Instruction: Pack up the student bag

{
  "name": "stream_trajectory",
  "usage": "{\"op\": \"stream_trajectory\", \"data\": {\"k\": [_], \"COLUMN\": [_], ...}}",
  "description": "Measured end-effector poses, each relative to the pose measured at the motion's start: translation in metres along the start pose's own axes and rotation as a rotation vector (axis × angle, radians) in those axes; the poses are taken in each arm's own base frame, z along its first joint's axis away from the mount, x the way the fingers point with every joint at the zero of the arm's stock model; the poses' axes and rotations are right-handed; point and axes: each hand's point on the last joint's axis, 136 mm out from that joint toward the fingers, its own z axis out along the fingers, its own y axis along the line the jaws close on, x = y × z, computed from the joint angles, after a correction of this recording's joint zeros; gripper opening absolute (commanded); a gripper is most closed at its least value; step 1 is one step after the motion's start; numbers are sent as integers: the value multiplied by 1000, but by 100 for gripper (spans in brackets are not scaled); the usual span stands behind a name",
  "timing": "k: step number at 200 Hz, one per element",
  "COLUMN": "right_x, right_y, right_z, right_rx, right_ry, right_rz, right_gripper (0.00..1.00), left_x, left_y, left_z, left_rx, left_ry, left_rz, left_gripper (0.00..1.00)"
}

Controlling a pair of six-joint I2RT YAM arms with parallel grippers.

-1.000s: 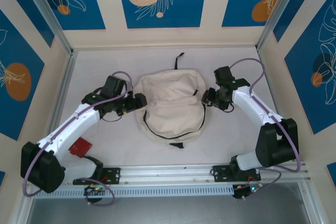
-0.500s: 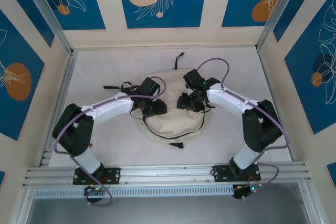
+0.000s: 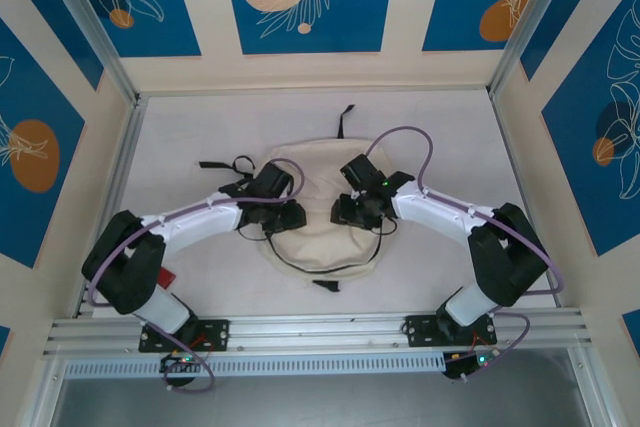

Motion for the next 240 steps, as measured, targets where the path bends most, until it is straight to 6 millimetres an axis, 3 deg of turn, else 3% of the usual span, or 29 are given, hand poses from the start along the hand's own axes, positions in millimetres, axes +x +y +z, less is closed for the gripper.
{"op": "stream_trajectory", "data": {"k": [31, 51, 74, 101, 126, 166, 200, 240], "right_x": [14, 7, -24, -55, -64, -53, -44, -41], "right_y": [7, 3, -7, -41, -82, -130, -145, -145], "right_z": [-10, -30, -62, -91, -96, -85, -78, -77], "right_rx": [-27, -30, -67, -83, -85, -120, -161, -196], "right_ry": [37, 21, -78, -178, -203, -154, -123, -116], "right_rz": [3, 33, 99, 227, 348, 520, 593, 598], "right_gripper": [50, 56, 62, 67, 71, 72, 72, 72], "left_x": [5, -2, -24, -41, -44, -41, -42, -46], "left_y": [4, -3, -37, -83, -117, -164, -185, -180], "left_z": [-13, -26, -47, -52, -30, 21, 56, 84], "left_rx": [-33, -65, -42, -13, -51, -124, -151, -207], "left_ry": [6, -3, -62, -106, -89, -46, -7, 33], "left_rz": [8, 25, 78, 161, 252, 432, 582, 695], "left_gripper": [41, 47, 50, 53, 54, 60, 62, 56]}}
